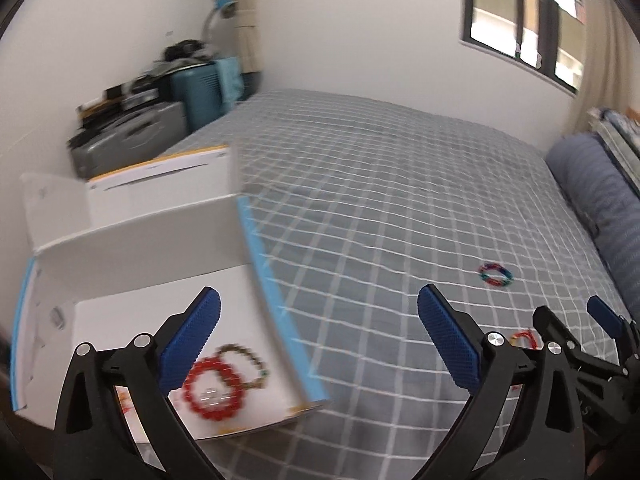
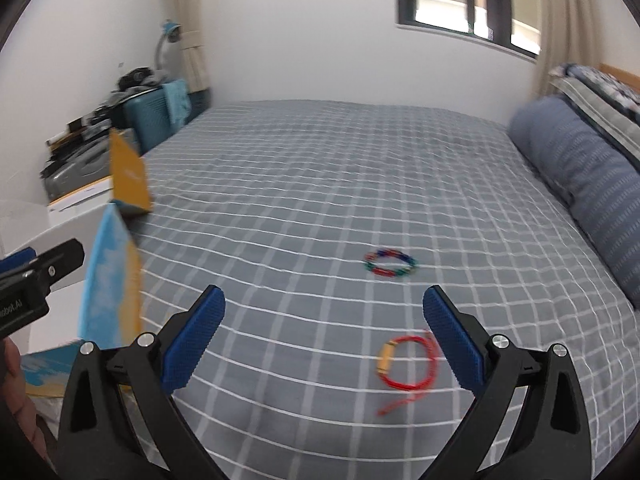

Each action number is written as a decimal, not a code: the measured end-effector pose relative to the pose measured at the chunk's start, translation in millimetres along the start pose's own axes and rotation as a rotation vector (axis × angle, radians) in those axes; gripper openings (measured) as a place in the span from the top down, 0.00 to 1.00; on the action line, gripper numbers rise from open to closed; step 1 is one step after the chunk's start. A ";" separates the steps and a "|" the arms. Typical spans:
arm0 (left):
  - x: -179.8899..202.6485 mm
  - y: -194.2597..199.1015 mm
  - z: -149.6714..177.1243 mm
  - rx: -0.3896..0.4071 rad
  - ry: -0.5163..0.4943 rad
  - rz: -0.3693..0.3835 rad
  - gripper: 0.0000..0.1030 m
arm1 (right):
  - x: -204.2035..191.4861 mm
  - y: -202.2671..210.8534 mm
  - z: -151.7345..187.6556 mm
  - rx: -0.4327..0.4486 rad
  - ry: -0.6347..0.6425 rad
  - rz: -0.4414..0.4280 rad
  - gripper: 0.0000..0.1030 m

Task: Organize jewelry
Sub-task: 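Move both tools back over the last two bracelets on the bed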

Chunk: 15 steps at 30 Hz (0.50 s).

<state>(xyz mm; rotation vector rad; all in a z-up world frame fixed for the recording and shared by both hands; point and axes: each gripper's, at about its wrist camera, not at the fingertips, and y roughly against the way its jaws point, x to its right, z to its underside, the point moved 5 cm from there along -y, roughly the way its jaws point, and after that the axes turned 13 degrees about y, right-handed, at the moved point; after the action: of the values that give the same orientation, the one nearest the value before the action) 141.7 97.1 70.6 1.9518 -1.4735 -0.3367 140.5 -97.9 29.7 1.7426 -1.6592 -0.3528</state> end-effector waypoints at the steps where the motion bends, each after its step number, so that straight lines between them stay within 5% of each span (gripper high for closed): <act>1: 10.9 -4.7 1.9 -0.008 -0.014 0.012 0.06 | 8.9 -1.4 5.4 -0.007 -0.012 0.012 0.07; 15: 121.1 -77.5 31.9 -0.066 -0.122 0.148 0.06 | 60.8 -39.3 71.8 -0.104 -0.095 0.093 0.07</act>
<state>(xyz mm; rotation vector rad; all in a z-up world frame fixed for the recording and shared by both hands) 222.4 -14.6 19.1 1.7856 -1.6536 -0.4389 134.3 -179.3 -31.4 1.5881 -1.7509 -0.4758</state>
